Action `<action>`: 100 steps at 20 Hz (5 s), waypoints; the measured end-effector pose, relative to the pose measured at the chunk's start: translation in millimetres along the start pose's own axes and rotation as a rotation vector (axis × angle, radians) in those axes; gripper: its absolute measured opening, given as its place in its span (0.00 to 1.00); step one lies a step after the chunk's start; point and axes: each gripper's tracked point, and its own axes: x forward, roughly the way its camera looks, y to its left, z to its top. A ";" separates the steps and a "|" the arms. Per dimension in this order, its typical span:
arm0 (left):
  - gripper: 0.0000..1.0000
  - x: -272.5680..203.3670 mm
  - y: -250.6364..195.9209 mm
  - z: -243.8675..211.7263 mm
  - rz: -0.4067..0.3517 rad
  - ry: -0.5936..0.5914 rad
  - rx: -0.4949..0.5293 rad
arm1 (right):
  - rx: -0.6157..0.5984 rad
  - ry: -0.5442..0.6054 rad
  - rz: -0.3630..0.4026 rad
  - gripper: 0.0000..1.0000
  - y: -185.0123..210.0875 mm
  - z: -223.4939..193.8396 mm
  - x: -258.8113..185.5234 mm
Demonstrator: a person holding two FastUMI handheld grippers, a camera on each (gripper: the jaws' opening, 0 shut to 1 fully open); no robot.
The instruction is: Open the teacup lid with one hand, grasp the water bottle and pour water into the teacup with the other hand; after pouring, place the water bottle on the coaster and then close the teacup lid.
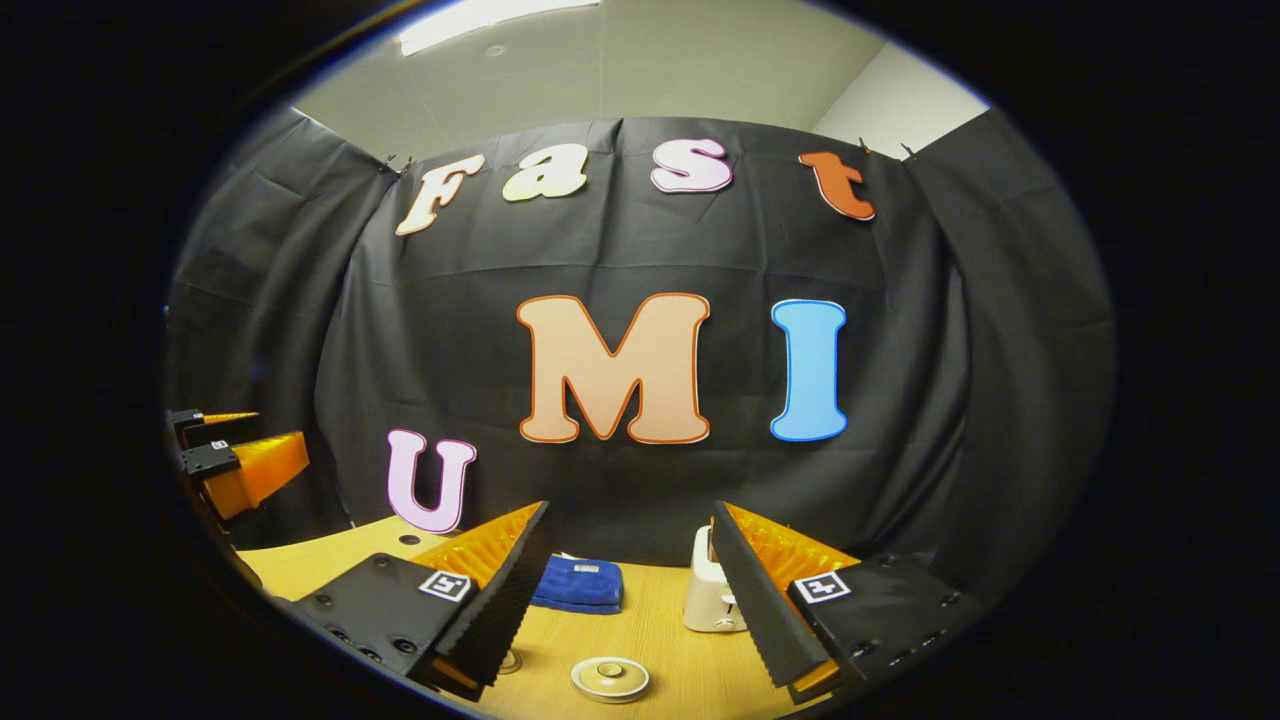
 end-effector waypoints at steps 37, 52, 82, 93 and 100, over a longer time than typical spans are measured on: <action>0.93 -35.6 68.6 -3.9 0.187 0.050 0.091 | -0.200 0.524 0.155 0.79 20.0 -279.0 33.5; 0.94 -35.7 68.3 -10.8 0.190 0.069 0.101 | -0.261 0.589 0.173 0.41 25.1 -305.0 27.0; 0.94 -10.5 -54.9 -182.7 -0.259 0.214 -0.006 | -0.060 0.490 0.023 0.29 -24.6 -167.4 -10.9; 0.95 -8.4 -91.5 -277.4 -0.372 0.374 0.024 | -0.077 0.499 -0.077 0.27 -59.4 -162.4 -36.2; 0.95 4.2 -97.9 -317.7 -0.388 0.448 0.029 | -0.115 0.514 -0.097 0.29 -59.1 -163.0 -48.5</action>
